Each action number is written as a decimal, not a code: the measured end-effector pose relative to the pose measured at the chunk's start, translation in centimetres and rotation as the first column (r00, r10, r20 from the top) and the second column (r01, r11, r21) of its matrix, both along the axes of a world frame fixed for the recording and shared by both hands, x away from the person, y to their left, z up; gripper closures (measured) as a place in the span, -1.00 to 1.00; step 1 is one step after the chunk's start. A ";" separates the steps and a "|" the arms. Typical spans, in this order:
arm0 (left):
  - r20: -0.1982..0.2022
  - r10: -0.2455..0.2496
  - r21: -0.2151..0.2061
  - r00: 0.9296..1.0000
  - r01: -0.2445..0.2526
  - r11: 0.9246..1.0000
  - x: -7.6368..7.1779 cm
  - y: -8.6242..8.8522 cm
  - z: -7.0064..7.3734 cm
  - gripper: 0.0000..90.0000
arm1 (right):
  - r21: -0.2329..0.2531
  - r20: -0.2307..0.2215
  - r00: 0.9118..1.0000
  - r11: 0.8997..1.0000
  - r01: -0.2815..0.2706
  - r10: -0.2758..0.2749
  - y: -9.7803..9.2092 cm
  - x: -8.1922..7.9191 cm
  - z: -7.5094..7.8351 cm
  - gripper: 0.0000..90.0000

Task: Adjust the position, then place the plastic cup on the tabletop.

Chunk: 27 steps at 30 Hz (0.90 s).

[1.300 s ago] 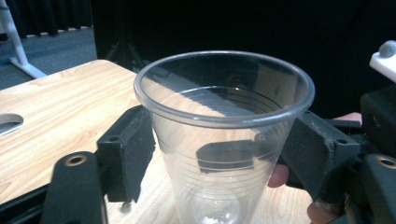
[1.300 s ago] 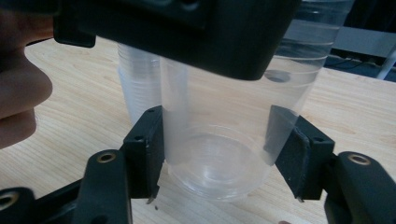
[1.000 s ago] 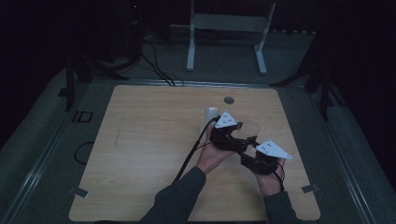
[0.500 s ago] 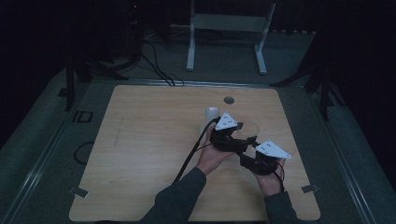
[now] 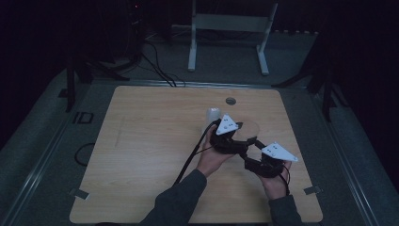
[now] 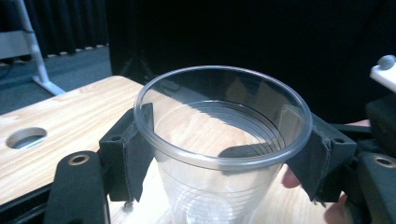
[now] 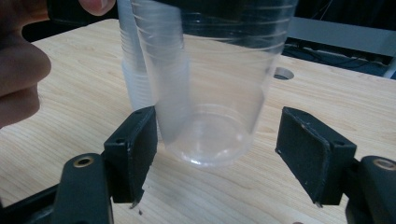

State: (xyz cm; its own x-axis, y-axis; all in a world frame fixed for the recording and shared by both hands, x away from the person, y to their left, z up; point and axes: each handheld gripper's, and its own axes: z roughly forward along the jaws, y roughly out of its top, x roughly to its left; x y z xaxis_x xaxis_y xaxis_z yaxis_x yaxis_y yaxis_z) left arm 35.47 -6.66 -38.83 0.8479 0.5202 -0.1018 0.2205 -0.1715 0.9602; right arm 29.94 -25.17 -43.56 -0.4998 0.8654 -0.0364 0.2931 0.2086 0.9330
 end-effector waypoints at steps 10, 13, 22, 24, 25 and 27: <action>0.018 0.038 0.009 0.999 -0.039 0.999 0.1 0.6 -0.3 -0.37 | -0.002 0.005 1.000 1.000 0.009 -0.009 -0.5 -0.4 0.1 -0.36; 0.022 0.045 0.012 0.999 -0.045 0.999 0.1 0.7 -0.5 -0.37 | -0.002 0.003 1.000 1.000 0.015 -0.015 -0.8 -0.4 0.1 -0.36; 0.036 0.052 0.027 0.998 -0.053 0.998 0.0 0.7 -1.0 -0.37 | 0.008 0.009 0.999 0.999 0.032 -0.032 -1.6 -0.5 0.3 -0.36; 0.041 0.052 0.032 0.998 -0.054 0.998 -0.1 0.7 -1.1 -0.37 | 0.008 0.010 0.999 0.999 0.036 -0.036 -1.7 -0.5 0.3 -0.36; 0.042 0.053 0.031 0.998 -0.054 0.998 -0.1 0.7 -1.1 -0.37 | 0.009 0.010 0.999 0.999 0.038 -0.038 -1.8 -0.5 0.3 -0.36; 0.046 0.052 0.032 0.998 -0.054 0.998 -0.1 0.7 -1.2 -0.37 | 0.009 0.011 0.999 0.999 0.039 -0.040 -1.9 -0.5 0.3 -0.36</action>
State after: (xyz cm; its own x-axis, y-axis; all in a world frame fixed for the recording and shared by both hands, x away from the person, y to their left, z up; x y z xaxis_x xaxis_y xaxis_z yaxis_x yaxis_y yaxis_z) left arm 35.32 -5.93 -39.99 0.8224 0.5671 -0.0458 0.1866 -0.1928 0.9633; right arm 29.43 -27.07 -43.27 -0.4649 0.8847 -0.0339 0.2903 0.1885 0.9382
